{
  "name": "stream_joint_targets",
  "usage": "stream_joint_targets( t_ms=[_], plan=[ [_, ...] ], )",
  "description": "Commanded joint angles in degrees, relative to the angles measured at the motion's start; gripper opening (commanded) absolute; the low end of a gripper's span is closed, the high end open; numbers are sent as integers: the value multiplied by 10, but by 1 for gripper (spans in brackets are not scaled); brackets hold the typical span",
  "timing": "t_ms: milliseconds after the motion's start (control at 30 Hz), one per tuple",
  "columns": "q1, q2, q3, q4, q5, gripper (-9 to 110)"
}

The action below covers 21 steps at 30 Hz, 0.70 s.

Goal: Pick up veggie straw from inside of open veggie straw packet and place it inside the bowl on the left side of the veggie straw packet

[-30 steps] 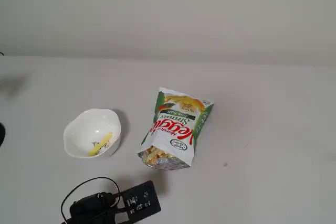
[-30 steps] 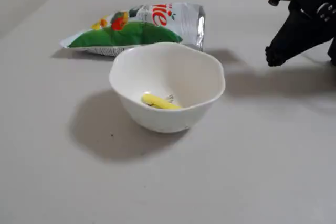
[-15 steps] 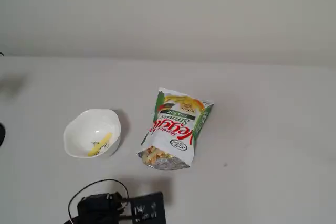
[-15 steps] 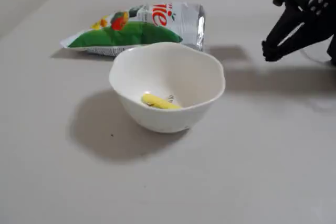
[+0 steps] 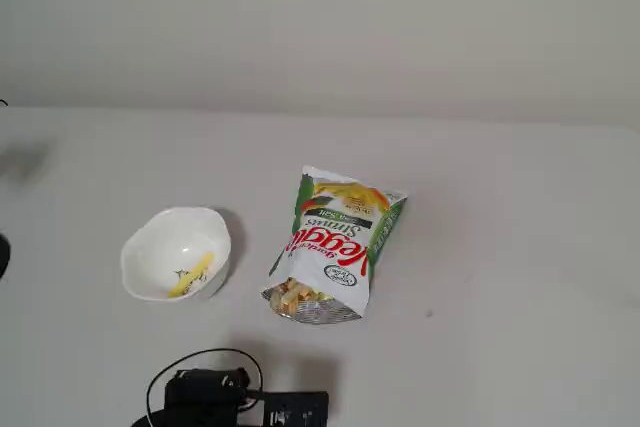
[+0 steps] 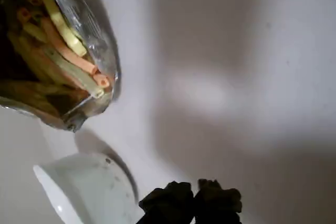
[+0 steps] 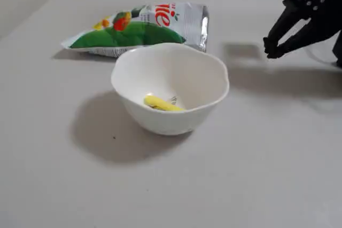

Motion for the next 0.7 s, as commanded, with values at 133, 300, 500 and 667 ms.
stream_joint_targets(
  t_ms=[133, 300, 500, 667],
  plan=[
    [11, 1, 0, -27, -32, 0],
    [13, 1, 3, -44, -106, 0],
    [17, 1, 3, -44, -119, 0],
    [17, 1, 3, -44, -119, 0]
  ],
)
